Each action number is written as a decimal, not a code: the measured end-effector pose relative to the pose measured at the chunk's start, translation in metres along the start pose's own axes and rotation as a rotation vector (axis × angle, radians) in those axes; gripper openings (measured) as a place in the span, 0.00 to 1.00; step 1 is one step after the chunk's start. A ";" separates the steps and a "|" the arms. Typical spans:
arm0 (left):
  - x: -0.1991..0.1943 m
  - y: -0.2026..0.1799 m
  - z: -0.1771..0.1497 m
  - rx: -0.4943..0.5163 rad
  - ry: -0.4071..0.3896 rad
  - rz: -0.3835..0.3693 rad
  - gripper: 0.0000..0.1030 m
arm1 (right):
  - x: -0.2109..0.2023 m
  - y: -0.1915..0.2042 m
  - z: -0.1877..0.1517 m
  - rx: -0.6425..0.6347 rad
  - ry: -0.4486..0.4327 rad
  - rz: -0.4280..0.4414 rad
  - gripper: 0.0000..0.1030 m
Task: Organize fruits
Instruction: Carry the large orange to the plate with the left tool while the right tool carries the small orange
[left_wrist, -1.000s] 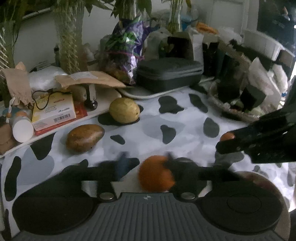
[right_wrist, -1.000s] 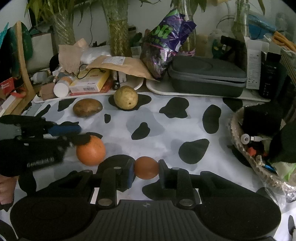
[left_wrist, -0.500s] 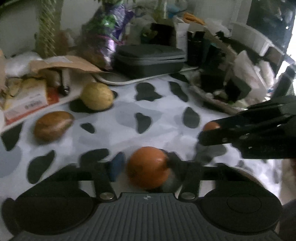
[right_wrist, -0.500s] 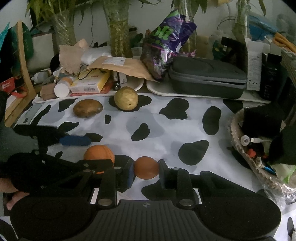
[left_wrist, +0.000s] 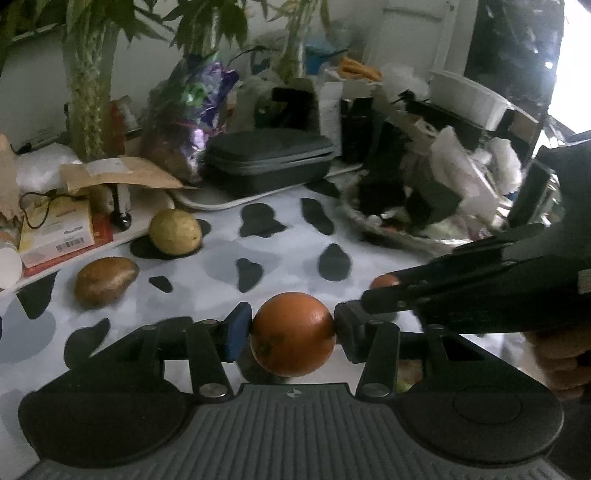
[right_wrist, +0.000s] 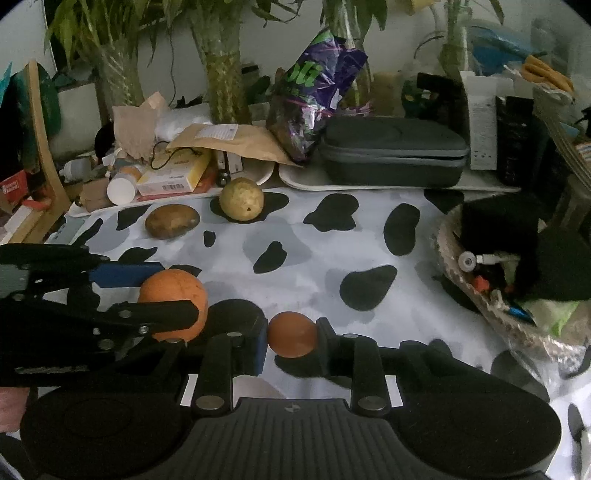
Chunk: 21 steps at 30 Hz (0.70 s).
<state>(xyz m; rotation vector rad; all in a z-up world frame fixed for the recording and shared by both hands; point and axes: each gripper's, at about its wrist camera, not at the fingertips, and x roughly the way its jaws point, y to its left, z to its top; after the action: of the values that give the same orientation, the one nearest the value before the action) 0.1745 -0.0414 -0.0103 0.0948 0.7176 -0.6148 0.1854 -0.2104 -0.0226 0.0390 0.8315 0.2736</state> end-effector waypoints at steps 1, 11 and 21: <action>-0.001 -0.004 -0.001 0.006 0.004 -0.003 0.46 | -0.002 0.000 -0.003 0.003 0.000 -0.001 0.28; 0.008 -0.029 -0.023 0.068 0.098 -0.022 0.46 | -0.021 -0.002 -0.019 0.033 -0.004 0.000 0.28; 0.021 -0.032 -0.026 0.083 0.130 -0.010 0.50 | -0.021 -0.004 -0.020 0.031 0.006 0.003 0.28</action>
<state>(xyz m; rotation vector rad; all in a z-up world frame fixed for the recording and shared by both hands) 0.1533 -0.0709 -0.0394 0.2091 0.8186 -0.6521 0.1581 -0.2215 -0.0219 0.0680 0.8414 0.2638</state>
